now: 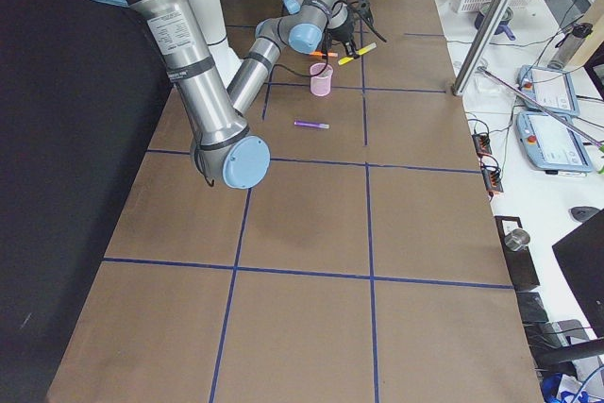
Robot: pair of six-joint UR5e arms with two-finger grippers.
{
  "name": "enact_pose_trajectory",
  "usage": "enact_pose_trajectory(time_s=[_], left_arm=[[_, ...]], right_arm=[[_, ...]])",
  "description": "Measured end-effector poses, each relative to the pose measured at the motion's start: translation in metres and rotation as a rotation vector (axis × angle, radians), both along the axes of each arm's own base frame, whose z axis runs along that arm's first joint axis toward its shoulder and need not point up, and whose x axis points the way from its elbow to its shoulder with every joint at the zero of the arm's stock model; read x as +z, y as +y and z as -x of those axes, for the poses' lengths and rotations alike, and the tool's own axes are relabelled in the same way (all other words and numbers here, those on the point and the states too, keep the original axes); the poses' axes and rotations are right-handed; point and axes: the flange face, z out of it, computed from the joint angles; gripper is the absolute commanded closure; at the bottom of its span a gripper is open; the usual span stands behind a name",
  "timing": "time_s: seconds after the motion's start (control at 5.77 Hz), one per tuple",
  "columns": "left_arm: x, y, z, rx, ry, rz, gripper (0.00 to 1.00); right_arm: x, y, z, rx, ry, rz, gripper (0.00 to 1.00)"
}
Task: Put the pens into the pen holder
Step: 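Carry the yellow marker toward the cup with right gripper while left holds orange, then lower the yellow marker into the pink cup and open the right gripper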
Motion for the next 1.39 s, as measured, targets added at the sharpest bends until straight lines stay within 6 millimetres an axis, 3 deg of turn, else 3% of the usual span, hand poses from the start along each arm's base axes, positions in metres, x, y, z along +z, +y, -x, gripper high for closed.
enact_pose_trajectory(time_s=[0.35, 0.69, 1.04, 1.39], left_arm=[[0.001, -0.007, 0.007, -0.015, -0.002, 0.001, 0.0], [0.0, -0.007, 0.007, -0.015, -0.003, 0.0, 0.0], [-0.001, -0.006, 0.006, -0.012, -0.002, -0.003, 0.0], [-0.001, -0.006, 0.006, -0.01, -0.001, -0.006, 0.0]], right_arm=[[-0.004, 0.02, 0.033, 0.033, 0.017, -0.026, 1.0], [-0.019, 0.043, 0.067, 0.108, 0.036, -0.102, 1.0], [-0.035, 0.073, 0.114, 0.155, 0.041, -0.175, 1.0], [-0.015, 0.073, 0.173, 0.178, 0.006, -0.213, 1.0]])
